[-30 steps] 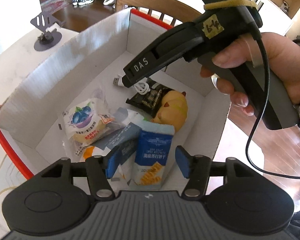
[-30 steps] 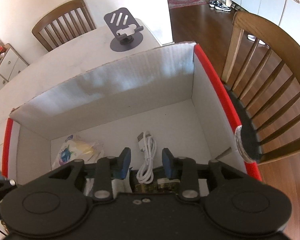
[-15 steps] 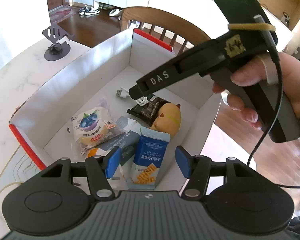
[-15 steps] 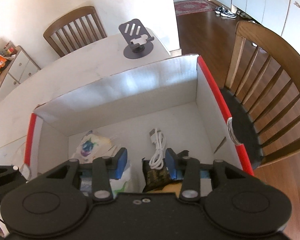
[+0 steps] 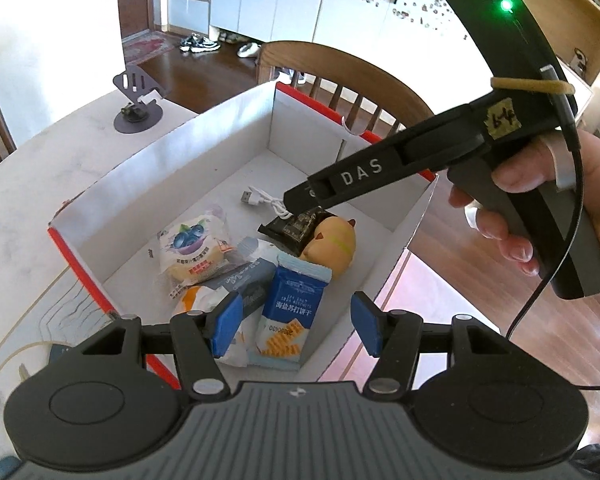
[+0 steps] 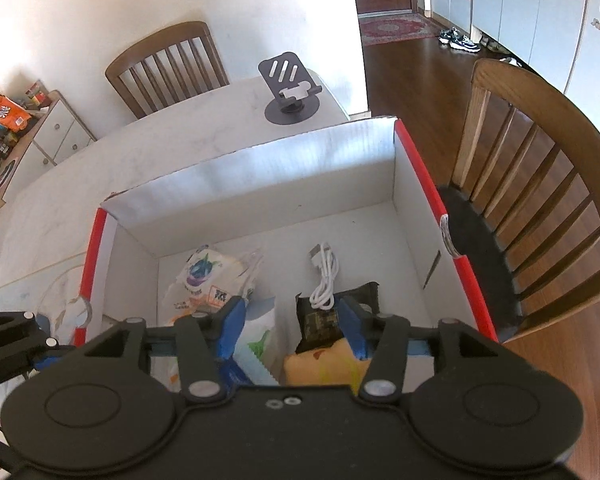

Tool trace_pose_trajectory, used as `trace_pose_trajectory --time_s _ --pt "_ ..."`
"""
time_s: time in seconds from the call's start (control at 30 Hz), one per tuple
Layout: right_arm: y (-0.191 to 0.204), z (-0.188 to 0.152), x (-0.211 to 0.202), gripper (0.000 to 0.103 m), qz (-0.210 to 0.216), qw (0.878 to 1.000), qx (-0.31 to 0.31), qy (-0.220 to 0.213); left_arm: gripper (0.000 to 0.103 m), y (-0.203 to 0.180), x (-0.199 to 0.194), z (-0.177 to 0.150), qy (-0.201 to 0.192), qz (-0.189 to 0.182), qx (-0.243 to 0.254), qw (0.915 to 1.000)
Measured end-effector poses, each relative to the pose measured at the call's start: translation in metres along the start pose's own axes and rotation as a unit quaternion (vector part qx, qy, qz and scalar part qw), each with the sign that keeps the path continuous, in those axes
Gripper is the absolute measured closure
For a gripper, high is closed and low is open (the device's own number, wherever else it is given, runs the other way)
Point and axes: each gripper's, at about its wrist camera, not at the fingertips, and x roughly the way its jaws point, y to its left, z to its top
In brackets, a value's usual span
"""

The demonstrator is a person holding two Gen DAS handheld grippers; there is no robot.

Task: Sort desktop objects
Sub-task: 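Open both tools to drop the biscuit box and cable in the box, then move both tools back over the remaining snacks on the turntable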

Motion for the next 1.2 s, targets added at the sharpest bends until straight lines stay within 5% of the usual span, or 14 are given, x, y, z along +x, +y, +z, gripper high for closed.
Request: trace_pose_trajectory --time_s 0.4,0.83,1.07,1.2 --pt "0.011 -0.014 -0.019 0.036 -0.001 1.000 0.007 -0.019 0.021 -0.001 -0.023 -0.018 -0.028 -0.009 -0.014 0.9995" --pt "0.045 -0.038 -0.044 0.024 0.002 0.998 0.016 -0.054 0.016 0.008 -0.063 -0.051 -0.072 -0.013 -0.029 0.9969" --pt "0.069 -0.049 -0.057 0.020 0.005 0.997 0.019 -0.077 0.001 0.026 -0.083 -0.074 -0.085 -0.012 -0.046 0.9953" --pt "0.082 -0.058 -0.056 0.019 0.006 0.997 0.023 -0.078 0.000 0.037 -0.093 -0.090 -0.089 -0.006 -0.051 0.9947"
